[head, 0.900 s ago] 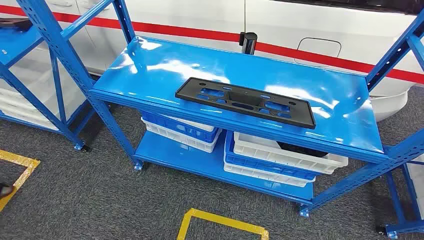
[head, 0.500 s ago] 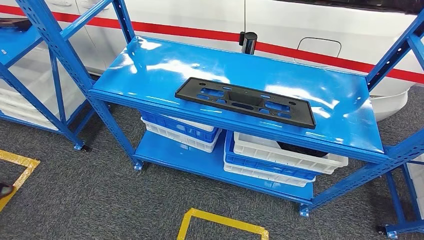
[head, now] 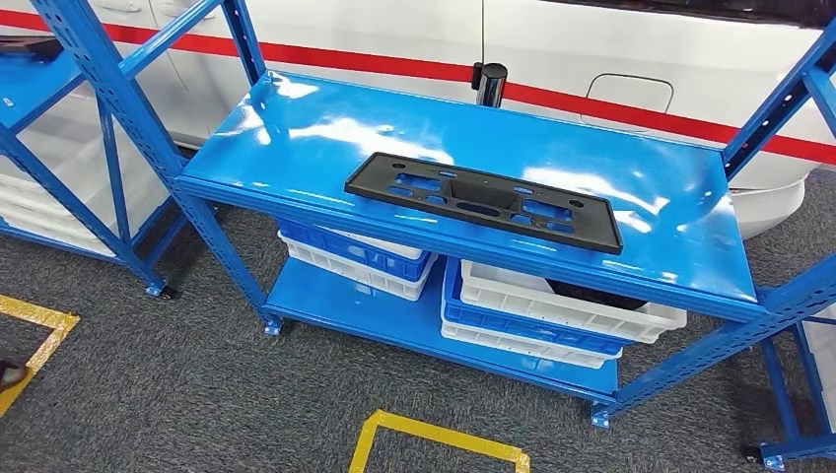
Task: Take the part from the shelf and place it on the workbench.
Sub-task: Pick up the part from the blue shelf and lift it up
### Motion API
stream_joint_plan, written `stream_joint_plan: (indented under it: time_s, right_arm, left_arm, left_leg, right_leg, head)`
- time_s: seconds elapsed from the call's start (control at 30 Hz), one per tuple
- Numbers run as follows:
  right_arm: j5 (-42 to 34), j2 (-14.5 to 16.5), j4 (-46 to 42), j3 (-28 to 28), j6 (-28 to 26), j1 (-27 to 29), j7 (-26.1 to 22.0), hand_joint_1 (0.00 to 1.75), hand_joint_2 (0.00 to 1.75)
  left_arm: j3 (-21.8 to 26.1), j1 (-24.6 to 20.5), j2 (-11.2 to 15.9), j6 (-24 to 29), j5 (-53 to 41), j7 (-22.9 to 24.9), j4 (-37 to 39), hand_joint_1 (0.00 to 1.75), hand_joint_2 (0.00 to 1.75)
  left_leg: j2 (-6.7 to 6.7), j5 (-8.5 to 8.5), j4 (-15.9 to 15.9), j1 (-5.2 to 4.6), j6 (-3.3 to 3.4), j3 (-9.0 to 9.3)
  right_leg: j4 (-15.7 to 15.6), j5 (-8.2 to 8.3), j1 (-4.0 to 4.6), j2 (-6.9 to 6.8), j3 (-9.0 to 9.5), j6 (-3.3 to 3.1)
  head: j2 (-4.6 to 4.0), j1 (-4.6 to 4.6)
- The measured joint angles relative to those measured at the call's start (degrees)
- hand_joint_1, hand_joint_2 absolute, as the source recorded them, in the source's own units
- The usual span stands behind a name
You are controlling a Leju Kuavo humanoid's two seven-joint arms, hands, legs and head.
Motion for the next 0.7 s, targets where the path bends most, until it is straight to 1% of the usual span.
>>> stream_joint_plan:
  time_s: [0.27, 0.33, 0.4, 0.43, 0.47, 0.5, 0.6, 0.63, 0.67, 0.7]
  right_arm:
    - [-0.33, -0.03, 0.42, 0.49, -0.24, -0.24, -0.5, 0.0, 1.75]
    - [-0.61, -0.04, 0.43, 0.49, -0.7, -0.24, -1.25, 0.0, 1.75]
    - [-1.48, -0.09, 0.44, 0.48, -1.74, -0.26, -3.23, 0.0, 1.75]
    - [-2.35, -0.15, 0.44, 0.36, -2.57, -0.33, -5.21, 0.0, 1.75]
    - [-3.5, -0.27, 0.45, 0.02, -3.58, -0.48, -8.18, 0.0, 1.75]
    - [-4.87, -0.48, 0.46, -0.64, -4.6, -0.76, -12.28, 0.0, 1.75]
    - [-7.22, -1.65, -0.24, -4.76, -6.24, -2.62, -27.9, 0.0, 1.75]
    - [-6.1, -2.3, -1.45, -6.44, -6.26, -3.35, -32.12, 0.0, 1.75]
    - [-3.89, -2.95, -3.17, -7.96, -6.12, -3.95, -34.89, 0.0, 1.75]
    - [0.14, -3.67, -5.9, -9.82, -5.77, -4.36, -36.63, 0.0, 1.75]
  left_arm:
    - [-0.49, -0.21, -0.08, 0.04, -0.1, 0.09, 0.38, 0.0, 1.75]
    - [-0.5, -0.21, -0.08, 0.06, -0.1, 0.09, 0.39, 0.0, 1.75]
    - [-0.49, -0.21, -0.1, 0.2, -0.1, 0.08, 0.41, 0.0, 1.75]
    - [-0.49, -0.21, -0.11, 0.32, -0.1, 0.08, 0.42, 0.0, 1.75]
    - [-0.48, -0.21, -0.14, 0.46, -0.1, 0.08, 0.44, 0.0, 1.75]
    - [-0.48, -0.21, -0.15, 0.62, -0.13, 0.09, 0.46, 0.0, 1.75]
    - [-0.5, -0.35, -0.17, 0.92, -0.37, 0.19, 0.53, 0.0, 1.75]
    - [-0.5, -0.45, -0.17, 0.95, -0.5, 0.22, 0.54, 0.0, 1.75]
    - [-0.5, -0.55, -0.17, 0.96, -0.6, 0.24, 0.55, 0.0, 1.75]
    - [-0.5, -0.64, -0.16, 0.96, -0.68, 0.24, 0.55, 0.0, 1.75]
  left_leg:
    - [0.0, 0.0, 0.0, 0.0, 0.0, 0.0]
    - [0.0, 0.0, 0.0, 0.0, 0.0, 0.0]
    - [0.0, 0.0, 0.0, 0.0, 0.0, -0.01]
    - [0.0, 0.0, 0.0, -0.01, 0.0, -0.01]
    - [0.0, 0.01, 0.0, -0.01, 0.0, -0.02]
    - [0.0, 0.02, 0.0, -0.01, 0.0, -0.02]
    - [0.03, 0.05, 0.0, -0.02, 0.01, 0.04]
    - [0.03, 0.05, 0.01, -0.02, 0.02, 0.08]
    - [0.03, 0.06, 0.01, -0.02, 0.03, 0.13]
    - [0.03, 0.07, 0.01, -0.02, 0.04, 0.17]
  right_leg:
    - [0.0, 0.0, 0.0, 0.0, 0.0, 0.0]
    - [0.0, 0.0, 0.0, 0.0, 0.0, 0.0]
    - [0.0, 0.0, 0.0, 0.0, 0.03, 0.0]
    - [0.0, 0.01, 0.0, 0.0, 0.16, 0.0]
    - [0.0, 0.02, 0.0, 0.0, 0.3, 0.01]
    - [0.01, 0.03, 0.0, 0.01, 0.45, 0.02]
    - [0.02, 0.05, 0.0, 0.05, 0.64, 0.03]
    - [0.02, 0.05, 0.0, 0.05, 0.68, 0.03]
    - [0.01, 0.05, 0.0, 0.05, 0.71, 0.03]
    - [0.01, 0.05, 0.0, 0.05, 0.75, 0.03]
  head:
    - [0.0, 0.0]
    - [0.0, 0.0]
    - [0.01, 0.0]
    - [0.01, 0.0]
    - [0.01, 0.0]
    - [0.01, -0.01]
    - [0.01, -0.02]
    - [0.01, -0.01]
    - [0.01, 0.0]
    - [0.01, 0.01]
